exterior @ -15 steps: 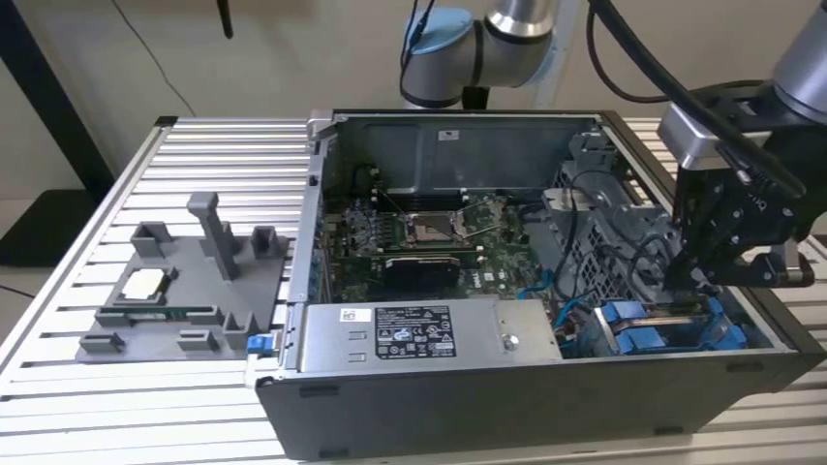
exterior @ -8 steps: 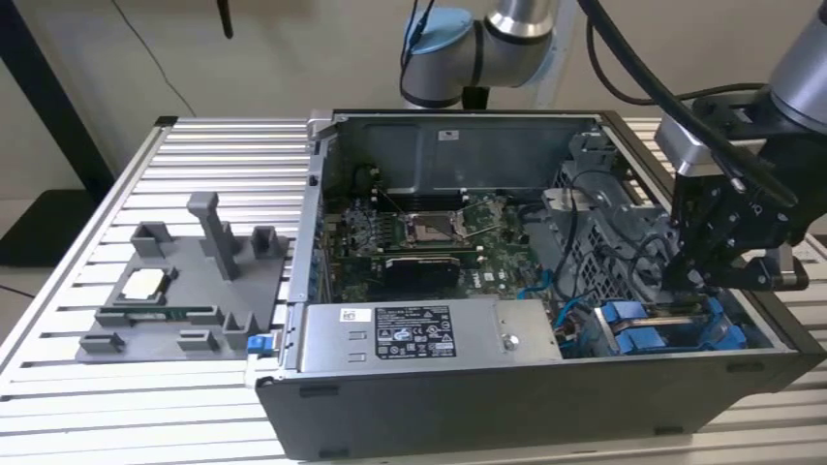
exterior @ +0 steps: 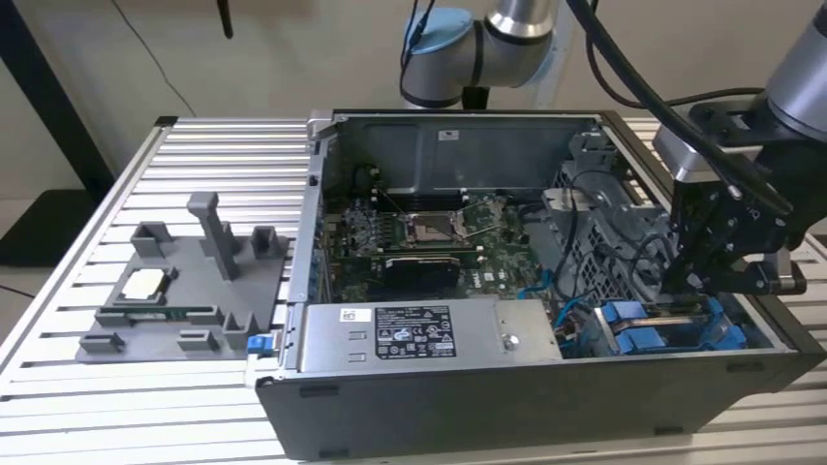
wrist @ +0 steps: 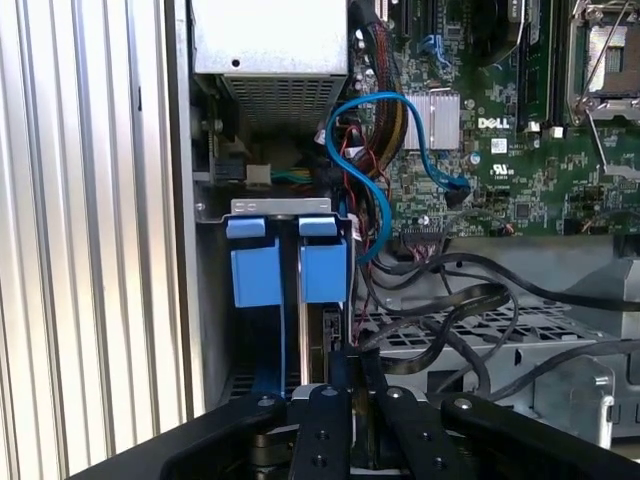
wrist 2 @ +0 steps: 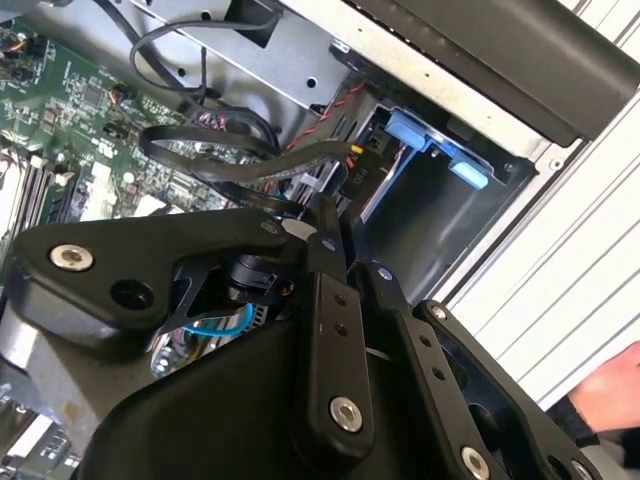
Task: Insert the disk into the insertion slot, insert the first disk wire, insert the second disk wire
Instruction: 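Insert the second disk wire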
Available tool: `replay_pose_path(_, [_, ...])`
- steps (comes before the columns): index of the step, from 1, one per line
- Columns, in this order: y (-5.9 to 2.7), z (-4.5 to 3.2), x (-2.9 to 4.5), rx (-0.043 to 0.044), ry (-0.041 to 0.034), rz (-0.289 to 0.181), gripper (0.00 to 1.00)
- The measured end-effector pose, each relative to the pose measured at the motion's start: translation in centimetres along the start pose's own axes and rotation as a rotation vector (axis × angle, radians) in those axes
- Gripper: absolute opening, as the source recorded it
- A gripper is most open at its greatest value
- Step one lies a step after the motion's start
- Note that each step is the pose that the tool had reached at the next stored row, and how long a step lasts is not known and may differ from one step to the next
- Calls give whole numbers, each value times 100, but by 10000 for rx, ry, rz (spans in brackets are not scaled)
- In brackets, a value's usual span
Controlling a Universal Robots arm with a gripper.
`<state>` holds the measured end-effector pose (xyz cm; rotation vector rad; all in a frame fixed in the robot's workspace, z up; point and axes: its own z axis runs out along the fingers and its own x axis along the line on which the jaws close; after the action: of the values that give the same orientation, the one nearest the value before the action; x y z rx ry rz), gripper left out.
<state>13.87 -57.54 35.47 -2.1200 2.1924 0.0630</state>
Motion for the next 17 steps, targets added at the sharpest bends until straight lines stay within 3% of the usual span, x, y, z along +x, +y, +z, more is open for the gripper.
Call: replay_pose_path(17, [2,74,36,178,-4,-17,16])
